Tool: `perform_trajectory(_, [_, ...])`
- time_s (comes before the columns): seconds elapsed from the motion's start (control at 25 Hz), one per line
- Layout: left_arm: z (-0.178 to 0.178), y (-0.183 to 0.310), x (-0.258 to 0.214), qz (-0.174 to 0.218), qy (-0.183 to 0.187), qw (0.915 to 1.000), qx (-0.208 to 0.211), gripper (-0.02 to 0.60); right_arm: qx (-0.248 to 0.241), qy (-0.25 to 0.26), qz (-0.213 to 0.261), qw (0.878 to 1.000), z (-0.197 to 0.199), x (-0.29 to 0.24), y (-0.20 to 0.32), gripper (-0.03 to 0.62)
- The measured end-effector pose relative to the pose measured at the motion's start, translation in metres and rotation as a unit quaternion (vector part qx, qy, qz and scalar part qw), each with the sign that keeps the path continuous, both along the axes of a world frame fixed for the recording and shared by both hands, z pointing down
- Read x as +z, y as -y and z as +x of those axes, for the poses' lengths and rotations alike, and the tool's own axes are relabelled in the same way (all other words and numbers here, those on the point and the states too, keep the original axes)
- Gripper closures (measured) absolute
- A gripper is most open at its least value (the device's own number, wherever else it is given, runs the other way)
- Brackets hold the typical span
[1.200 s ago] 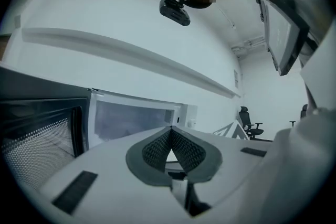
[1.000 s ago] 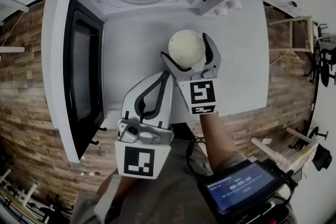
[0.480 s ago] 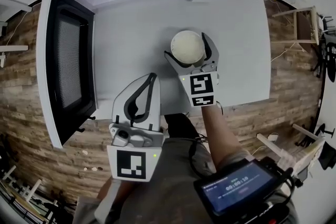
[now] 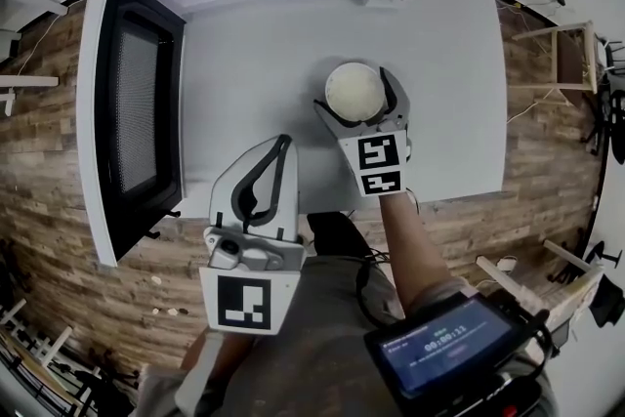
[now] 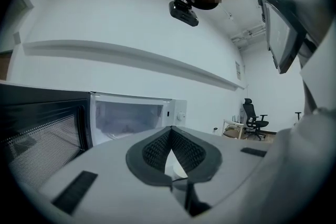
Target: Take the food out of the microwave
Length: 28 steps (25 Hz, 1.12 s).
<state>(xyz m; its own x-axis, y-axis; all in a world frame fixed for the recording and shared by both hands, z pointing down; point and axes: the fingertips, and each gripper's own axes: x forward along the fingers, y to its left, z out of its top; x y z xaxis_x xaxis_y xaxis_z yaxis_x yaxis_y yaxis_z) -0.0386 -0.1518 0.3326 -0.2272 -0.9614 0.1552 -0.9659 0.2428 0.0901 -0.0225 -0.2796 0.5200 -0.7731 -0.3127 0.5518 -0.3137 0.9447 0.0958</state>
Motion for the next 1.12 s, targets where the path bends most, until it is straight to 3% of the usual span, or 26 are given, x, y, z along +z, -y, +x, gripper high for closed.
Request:
perform_trajectory(0.28, [-0.004,-0.005,0.001,-0.008,0.014,0.9998,-0.014,0.575,-0.009,-0.009,-0.010,1.000,0.007,0.005,-0.006,0.049])
perform_trajectory(0.52, [-0.004,-0.015,-0.004,-0.020,0.022,0.9991,-0.029,0.575,-0.017,0.009,-0.003,1.000,0.034,-0.024,-0.021,0.049])
perform_trajectory(0.68, [-0.016,-0.030,-0.012,-0.018,0.027,0.9972,-0.068,0.575,-0.031,0.048,-0.005,0.998,0.048,-0.068,-0.039,0.049])
perform_trajectory(0.84, [-0.020,-0.029,-0.035,0.003,0.040,0.9951,-0.090,0.575,-0.071,0.130,-0.022,0.989,0.036,-0.135,-0.059,0.059])
perform_trajectory(0.96, [-0.018,-0.021,-0.065,0.032,0.059,0.9928,-0.099,0.575,-0.096,0.197,-0.023,0.976,0.025,-0.196,-0.072,0.167])
perform_trajectory(1.12, [-0.013,-0.013,-0.103,0.060,0.089,0.9878,-0.113,0.575,-0.111,0.263,0.001,0.958,0.016,-0.268,-0.080,0.436])
